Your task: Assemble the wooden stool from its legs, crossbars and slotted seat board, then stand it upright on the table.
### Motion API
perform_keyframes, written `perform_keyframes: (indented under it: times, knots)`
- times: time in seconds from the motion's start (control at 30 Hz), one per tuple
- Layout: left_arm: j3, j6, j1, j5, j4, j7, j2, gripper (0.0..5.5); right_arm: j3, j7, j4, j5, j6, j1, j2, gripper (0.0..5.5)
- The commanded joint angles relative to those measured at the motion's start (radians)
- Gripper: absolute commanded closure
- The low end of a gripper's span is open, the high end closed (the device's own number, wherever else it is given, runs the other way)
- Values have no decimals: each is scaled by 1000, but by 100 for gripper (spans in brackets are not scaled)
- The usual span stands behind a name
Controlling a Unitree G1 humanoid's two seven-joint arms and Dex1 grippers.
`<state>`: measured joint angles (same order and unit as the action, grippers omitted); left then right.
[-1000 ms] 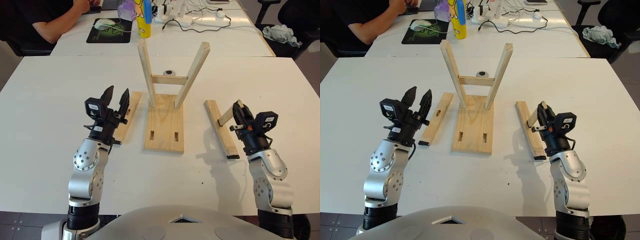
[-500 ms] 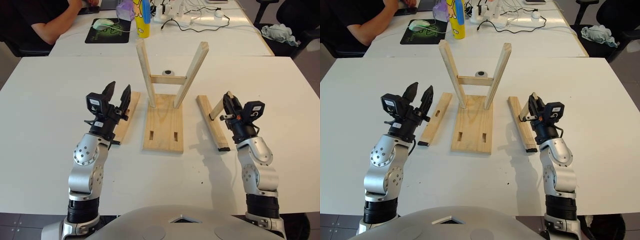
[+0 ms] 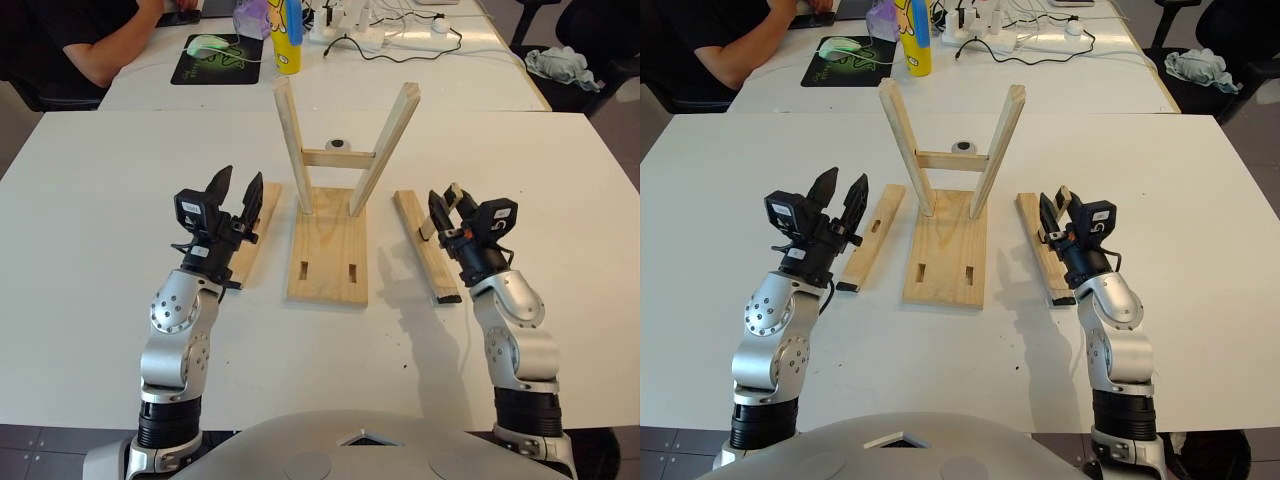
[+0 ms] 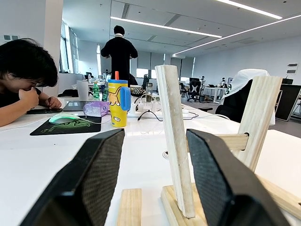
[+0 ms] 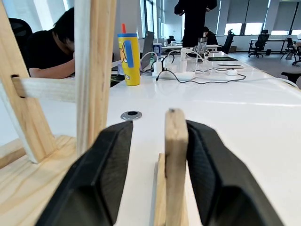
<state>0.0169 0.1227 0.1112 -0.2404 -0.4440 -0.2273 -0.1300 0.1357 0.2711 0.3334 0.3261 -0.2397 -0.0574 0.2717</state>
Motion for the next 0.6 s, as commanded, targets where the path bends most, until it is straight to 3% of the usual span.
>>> perform_keyframes:
  times: [0.03,0.27,0.5,0.6]
  knots:
    - [5,-26,13,23,17,15,15,308,52,-22,103,54,-103,138,54,359]
    - [35,-67,6,59,56,49,58,308,69,-56,-30,81,-195,421,61,451]
    - [58,-64,-35,78,110,88,109,308,49,-51,-139,33,-188,432,68,545]
    - [72,-63,-52,88,117,101,125,308,54,-48,-153,35,-197,423,61,548]
